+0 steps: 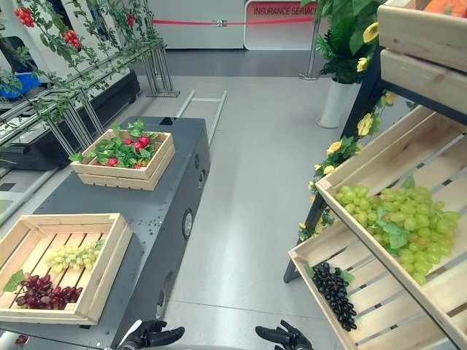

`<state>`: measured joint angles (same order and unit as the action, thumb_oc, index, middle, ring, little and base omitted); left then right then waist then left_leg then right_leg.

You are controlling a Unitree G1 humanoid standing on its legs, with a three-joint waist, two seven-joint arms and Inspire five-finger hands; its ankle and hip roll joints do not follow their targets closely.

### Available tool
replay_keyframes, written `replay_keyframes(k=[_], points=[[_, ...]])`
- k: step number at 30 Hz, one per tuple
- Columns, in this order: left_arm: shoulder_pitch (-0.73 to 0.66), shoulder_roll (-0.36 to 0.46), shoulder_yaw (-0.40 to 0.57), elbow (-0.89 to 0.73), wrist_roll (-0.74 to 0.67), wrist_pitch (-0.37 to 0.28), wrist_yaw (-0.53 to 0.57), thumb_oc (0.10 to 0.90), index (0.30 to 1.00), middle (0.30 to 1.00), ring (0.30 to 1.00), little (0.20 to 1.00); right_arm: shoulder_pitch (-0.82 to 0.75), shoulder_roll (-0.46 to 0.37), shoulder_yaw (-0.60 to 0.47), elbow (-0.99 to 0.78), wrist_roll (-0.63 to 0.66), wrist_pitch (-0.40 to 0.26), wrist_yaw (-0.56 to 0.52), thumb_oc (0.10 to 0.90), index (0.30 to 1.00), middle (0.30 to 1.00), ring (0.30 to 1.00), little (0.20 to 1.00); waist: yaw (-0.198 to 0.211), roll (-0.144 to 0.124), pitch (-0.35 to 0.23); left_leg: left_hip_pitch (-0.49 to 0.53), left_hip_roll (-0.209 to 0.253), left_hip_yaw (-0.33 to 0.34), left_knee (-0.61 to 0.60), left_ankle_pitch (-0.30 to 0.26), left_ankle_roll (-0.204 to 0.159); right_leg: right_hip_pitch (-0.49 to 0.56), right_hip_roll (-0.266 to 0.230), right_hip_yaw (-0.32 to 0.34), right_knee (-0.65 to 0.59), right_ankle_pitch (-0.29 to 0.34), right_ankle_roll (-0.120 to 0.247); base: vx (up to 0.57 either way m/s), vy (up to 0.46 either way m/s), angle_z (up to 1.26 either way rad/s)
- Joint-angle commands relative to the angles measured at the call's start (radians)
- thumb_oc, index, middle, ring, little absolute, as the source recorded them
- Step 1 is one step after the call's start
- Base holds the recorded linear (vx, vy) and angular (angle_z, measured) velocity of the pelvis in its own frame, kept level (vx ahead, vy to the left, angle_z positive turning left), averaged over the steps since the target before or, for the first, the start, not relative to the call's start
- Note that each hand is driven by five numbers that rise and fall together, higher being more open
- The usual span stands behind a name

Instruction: Pick up the fruits from the basket on one side to the basket on the other side

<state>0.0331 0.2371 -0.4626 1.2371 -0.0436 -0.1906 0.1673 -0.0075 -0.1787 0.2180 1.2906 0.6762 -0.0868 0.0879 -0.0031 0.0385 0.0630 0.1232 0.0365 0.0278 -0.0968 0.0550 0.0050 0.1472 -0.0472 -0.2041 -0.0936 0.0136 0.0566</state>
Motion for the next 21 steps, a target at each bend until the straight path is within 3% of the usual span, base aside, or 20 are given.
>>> replay_keyframes(k=[1, 5, 7, 8, 9, 10, 11, 12, 13, 16, 18, 21], points=[[-0.090, -0.076, -0.006, 0.016, -0.006, -0.066, 0.041, 0.800, 0.900, 0.900, 0.900, 0.900, -0.076, 0.028, 0.037, 0.042, -0.056, -0.002, 0.005, 0.800, 0.900, 0.900, 0.900, 0.900, 0.029, -0.003, 0.053, 0.035, -0.061, 0.026, 0.010, -0.126, 0.002, 0.038, 0.021, -0.017, 0.006, -0.087, -0.035, 0.00, -0.026, 0.04], [-0.081, -0.079, 0.001, 0.014, 0.002, -0.069, 0.062, 0.800, 0.900, 0.900, 0.900, 0.900, -0.079, 0.019, 0.038, 0.046, -0.074, 0.013, 0.004, 0.800, 0.900, 0.900, 0.900, 0.900, 0.038, 0.004, 0.055, 0.030, -0.062, 0.022, 0.010, -0.119, -0.005, 0.040, 0.017, -0.038, 0.006, -0.090, -0.039, 0.00, -0.011, 0.08], [-0.082, -0.083, 0.008, 0.013, 0.026, -0.070, 0.064, 0.800, 0.900, 0.900, 0.900, 0.900, -0.076, 0.013, 0.028, 0.043, -0.060, 0.013, 0.005, 0.800, 0.900, 0.900, 0.900, 0.900, 0.038, 0.006, 0.058, 0.032, -0.056, 0.057, 0.010, -0.098, -0.021, 0.040, 0.012, -0.049, 0.006, -0.089, -0.043, 0.03, 0.095, 0.27], [-0.091, -0.081, 0.006, 0.007, 0.027, -0.075, 0.077, 0.800, 0.900, 0.900, 0.900, 0.900, -0.068, 0.003, 0.012, 0.037, -0.049, 0.000, 0.003, 0.800, 0.900, 0.900, 0.900, 0.900, 0.032, 0.007, 0.067, 0.012, -0.039, 0.130, 0.030, -0.086, -0.040, 0.045, -0.001, -0.086, 0.006, -0.083, -0.040, 0.00, 0.138, 0.30], [-0.093, -0.081, 0.006, 0.006, 0.027, -0.073, 0.079, 0.800, 0.900, 0.900, 0.900, 0.900, -0.067, 0.001, 0.009, 0.036, -0.047, -0.003, 0.002, 0.800, 0.900, 0.900, 0.900, 0.900, 0.030, 0.008, 0.069, 0.008, -0.035, 0.143, 0.033, -0.084, -0.043, 0.046, -0.003, -0.095, 0.006, -0.082, -0.040, -0.06, 0.251, 0.49], [-0.123, -0.073, -0.001, -0.006, 0.046, -0.071, 0.070, 0.800, 0.900, 0.900, 0.900, 0.900, -0.061, -0.016, -0.011, 0.023, -0.005, -0.026, -0.011, 0.800, 0.900, 0.900, 0.900, 0.900, 0.015, 0.008, 0.085, -0.016, 0.008, 0.259, 0.015, -0.053, -0.077, 0.051, -0.026, -0.153, 0.028, -0.098, -0.030, -0.11, 0.232, 0.90], [-0.139, -0.072, -0.014, -0.010, 0.058, -0.068, 0.064, 0.800, 0.900, 0.900, 0.900, 0.900, -0.070, -0.022, -0.022, 0.017, 0.024, -0.035, -0.018, 0.800, 0.900, 0.900, 0.900, 0.900, 0.010, 0.007, 0.095, -0.034, 0.030, 0.292, 0.014, -0.037, -0.084, 0.036, -0.038, -0.175, 0.052, -0.107, -0.031, -0.12, 0.230, 1.28], [-0.142, -0.072, -0.017, -0.010, 0.057, -0.064, 0.061, 0.800, 0.900, 0.900, 0.900, 0.900, -0.073, -0.023, -0.024, 0.016, 0.029, -0.036, -0.019, 0.800, 0.900, 0.900, 0.900, 0.900, 0.009, 0.006, 0.096, -0.038, 0.034, 0.296, 0.014, -0.034, -0.085, 0.031, -0.040, -0.179, 0.058, -0.110, -0.032, -0.06, 0.236, 1.60], [-0.152, -0.081, -0.009, 0.008, 0.040, -0.052, 0.058, 0.800, 0.900, 0.900, 0.900, 0.900, -0.094, -0.023, -0.037, 0.010, 0.099, -0.035, -0.044, 0.800, 0.900, 0.900, 0.900, 0.900, 0.018, 0.007, 0.104, -0.041, 0.021, 0.257, 0.010, -0.038, -0.071, 0.009, -0.052, -0.177, 0.097, -0.120, -0.027, 0.02, 0.238, 1.44], [-0.156, -0.082, 0.000, 0.025, 0.052, -0.094, 0.055, 0.800, 0.900, 0.900, 0.900, 0.900, -0.100, -0.019, -0.061, 0.032, 0.154, -0.048, -0.031, 0.800, 0.900, 0.900, 0.900, 0.900, 0.020, 0.001, 0.100, -0.022, 0.017, 0.270, 0.010, -0.058, -0.058, 0.016, -0.066, -0.196, 0.109, -0.127, -0.019, 0.08, 0.202, 0.77], [-0.149, -0.086, -0.007, 0.015, 0.080, -0.122, 0.054, 0.800, 0.900, 0.900, 0.900, 0.900, -0.090, -0.011, -0.077, 0.047, 0.129, -0.058, 0.007, 0.800, 0.900, 0.900, 0.900, 0.900, 0.030, -0.005, 0.084, -0.002, 0.002, 0.259, 0.010, -0.084, -0.041, 0.027, -0.078, -0.207, 0.110, -0.126, -0.004, 0.19, 0.233, 0.46], [-0.136, -0.080, -0.037, -0.011, 0.093, -0.096, 0.066, 0.800, 0.900, 0.900, 0.900, 0.900, -0.088, 0.012, -0.058, 0.031, 0.086, -0.067, 0.018, 0.800, 0.900, 0.900, 0.900, 0.900, 0.043, -0.013, 0.073, 0.015, -0.010, 0.248, 0.010, -0.101, -0.019, 0.030, -0.095, -0.209, 0.134, -0.128, 0.013, 0.15, 0.156, 0.10]])
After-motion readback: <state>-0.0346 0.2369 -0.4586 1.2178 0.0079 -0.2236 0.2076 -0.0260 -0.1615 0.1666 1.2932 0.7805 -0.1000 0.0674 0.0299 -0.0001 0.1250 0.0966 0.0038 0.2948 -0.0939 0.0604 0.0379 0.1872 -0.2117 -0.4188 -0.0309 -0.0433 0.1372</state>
